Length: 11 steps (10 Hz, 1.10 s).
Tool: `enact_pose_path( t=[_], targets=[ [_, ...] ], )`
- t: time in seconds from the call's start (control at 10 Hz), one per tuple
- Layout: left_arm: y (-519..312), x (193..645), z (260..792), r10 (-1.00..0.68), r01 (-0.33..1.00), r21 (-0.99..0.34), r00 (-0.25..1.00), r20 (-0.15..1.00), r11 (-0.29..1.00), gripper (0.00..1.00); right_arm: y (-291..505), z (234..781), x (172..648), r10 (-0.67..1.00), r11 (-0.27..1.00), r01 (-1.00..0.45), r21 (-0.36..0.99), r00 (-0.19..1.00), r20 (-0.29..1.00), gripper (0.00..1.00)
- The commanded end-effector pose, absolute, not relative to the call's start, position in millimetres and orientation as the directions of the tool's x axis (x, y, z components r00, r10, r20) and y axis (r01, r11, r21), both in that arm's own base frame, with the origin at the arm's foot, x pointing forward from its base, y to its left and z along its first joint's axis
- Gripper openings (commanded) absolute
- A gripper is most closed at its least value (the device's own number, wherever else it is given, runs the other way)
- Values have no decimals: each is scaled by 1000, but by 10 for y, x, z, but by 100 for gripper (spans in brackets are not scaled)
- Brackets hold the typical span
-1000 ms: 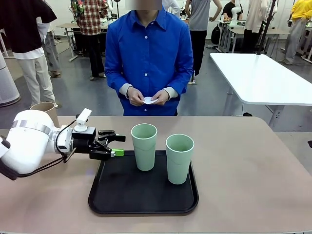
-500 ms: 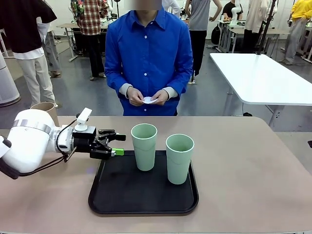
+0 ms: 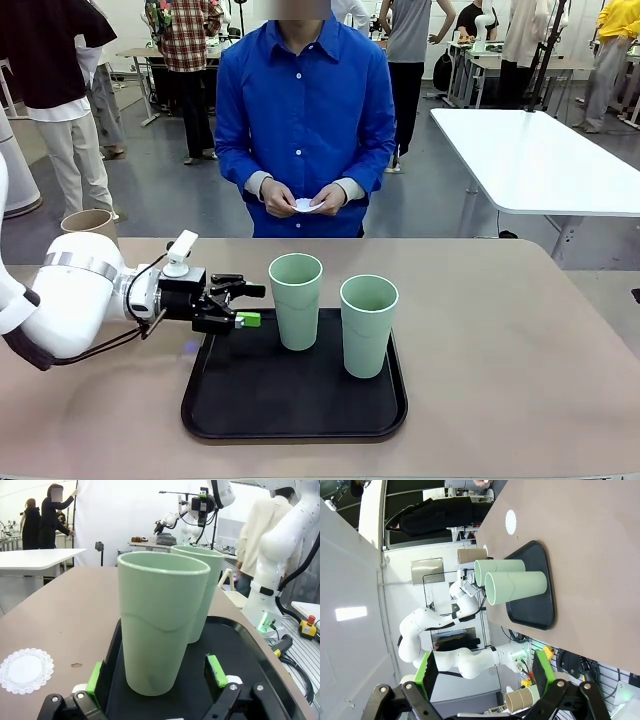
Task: Place coasters on the table and set cups on them.
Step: Take one Reusable plastic cup from the Flat Tray and place it on a coaster set by the human.
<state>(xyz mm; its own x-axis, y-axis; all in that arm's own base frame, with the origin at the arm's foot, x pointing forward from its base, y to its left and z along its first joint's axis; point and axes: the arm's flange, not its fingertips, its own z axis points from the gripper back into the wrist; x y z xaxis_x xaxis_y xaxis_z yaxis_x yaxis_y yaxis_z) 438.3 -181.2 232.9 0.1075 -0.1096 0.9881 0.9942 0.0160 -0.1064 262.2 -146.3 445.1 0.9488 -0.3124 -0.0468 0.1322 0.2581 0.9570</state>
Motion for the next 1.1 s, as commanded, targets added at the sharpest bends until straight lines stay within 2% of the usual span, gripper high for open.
enact_pose_path(
  t=[0.0,1.0],
  targets=[
    [-1841,4476,2305,-102,997,-73,71,992,-15,100,-1455,4457,2626,-313,241,119,963,949,-39,100],
    [-1878,4553,2211,-125,999,-31,33,992,15,100,-1455,4457,2626,-313,241,119,963,949,-39,100]
  ],
)
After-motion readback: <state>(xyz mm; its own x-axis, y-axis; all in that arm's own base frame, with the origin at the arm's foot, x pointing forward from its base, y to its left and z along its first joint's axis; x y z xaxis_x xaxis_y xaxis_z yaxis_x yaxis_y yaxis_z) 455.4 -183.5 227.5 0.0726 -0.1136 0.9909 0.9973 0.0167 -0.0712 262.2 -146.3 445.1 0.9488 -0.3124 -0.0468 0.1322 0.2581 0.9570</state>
